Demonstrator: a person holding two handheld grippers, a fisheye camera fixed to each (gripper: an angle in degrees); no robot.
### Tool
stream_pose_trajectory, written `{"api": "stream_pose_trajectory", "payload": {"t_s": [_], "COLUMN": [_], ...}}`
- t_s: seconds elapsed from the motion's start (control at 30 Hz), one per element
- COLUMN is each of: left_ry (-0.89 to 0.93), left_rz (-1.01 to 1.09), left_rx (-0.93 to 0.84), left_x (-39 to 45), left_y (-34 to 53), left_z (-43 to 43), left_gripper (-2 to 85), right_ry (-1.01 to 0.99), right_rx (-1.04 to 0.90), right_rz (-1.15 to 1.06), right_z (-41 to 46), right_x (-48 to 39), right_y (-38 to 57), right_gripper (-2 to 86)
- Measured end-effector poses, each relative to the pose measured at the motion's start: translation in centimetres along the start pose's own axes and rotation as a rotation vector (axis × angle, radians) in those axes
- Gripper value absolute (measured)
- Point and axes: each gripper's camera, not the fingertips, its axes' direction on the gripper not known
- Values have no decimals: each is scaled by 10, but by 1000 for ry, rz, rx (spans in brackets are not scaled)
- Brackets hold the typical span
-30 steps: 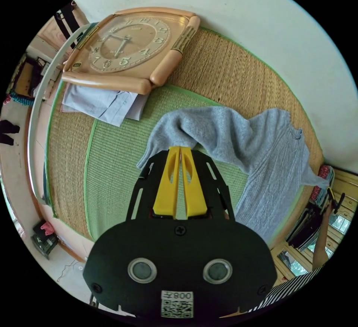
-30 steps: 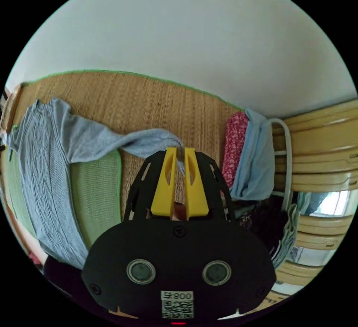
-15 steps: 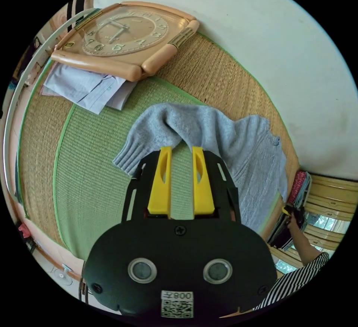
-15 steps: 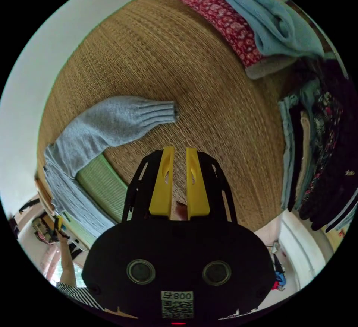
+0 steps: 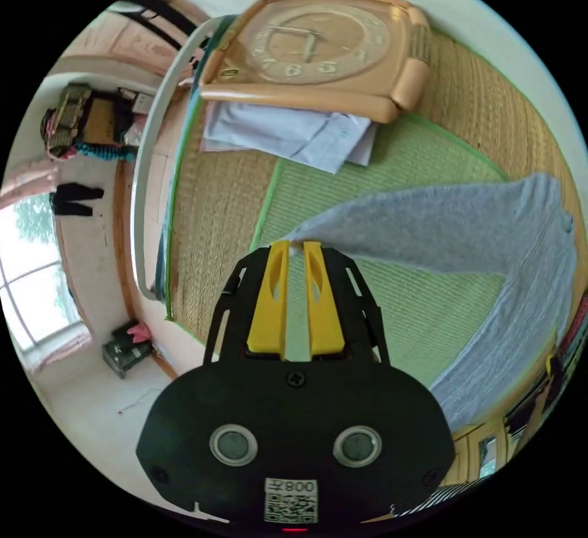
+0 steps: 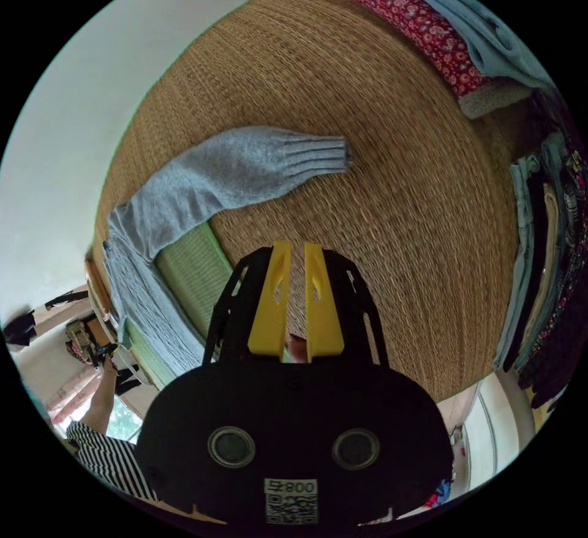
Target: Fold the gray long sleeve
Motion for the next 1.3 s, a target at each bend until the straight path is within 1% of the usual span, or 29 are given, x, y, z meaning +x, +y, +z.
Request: {"api": "stream_pose_trajectory", "payload": {"t_s": [0.07,0.17,0.23,0.33,0.4,0.43,0.47,0.53,0.57,0.6,0.63,0.67,0.7,0.73,0.8,0.9,0.97,1.0,1.07,1.1,1.13,1.2,1.3], "left_ry": [-23,107,309,409,417,408,393,304,314,335,342,342,365,418,501,546,542,516,432,410,432,448,502], "left_rz": [-21,36,156,297,348,364,366,372,373,336,320,326,349,381,441,524,550,557,549,561,538,517,484], "left_rx": [42,108,154,174,165,155,143,49,66,69,90,115,162,197,234,282,292,290,266,261,268,270,261], "left_x": [0,23,61,119,149,163,169,181,181,177,175,175,179,187,207,253,281,296,313,318,315,312,310], "left_y": [5,13,18,20,18,16,15,10,11,10,12,14,17,20,19,10,2,-3,-10,-12,-13,-13,-11], "left_z": [-7,-14,-19,-23,-21,-18,-15,1,1,-1,-7,-11,-21,-30,-40,-51,-51,-49,-40,-36,-34,-30,-24], "left_gripper": [27,24,20,11,7,5,4,3,2,2,1,1,1,1,1,1,1,1,1,1,1,1,1], "right_ry": [-42,-131,-160,-182,-157,-140,-98,37,136,134,123,109,128,134,58,0,48,111,166,148,146,209,79], "right_rx": [26,85,123,151,130,126,101,25,-18,41,30,18,45,63,102,114,114,104,102,114,113,180,178], "right_rz": [-15,-63,-131,-275,-384,-405,-448,-507,-537,-544,-528,-514,-528,-542,-648,-758,-805,-806,-825,-819,-801,-720,-668], "right_z": [-1,-4,-7,-5,8,13,25,51,67,67,67,67,65,63,63,75,89,103,118,118,118,116,117], "right_x": [-6,-23,-42,-83,-117,-125,-138,-154,-158,-159,-158,-158,-163,-167,-194,-239,-264,-275,-283,-282,-280,-264,-248], "right_y": [-1,-1,-2,-5,-9,-10,-11,-11,-9,-4,-4,-4,0,3,10,6,0,-6,-11,-14,-16,-18,-22], "right_gripper": [31,28,25,17,8,7,5,4,3,2,2,2,1,1,1,1,1,1,1,1,1,1,1]}}
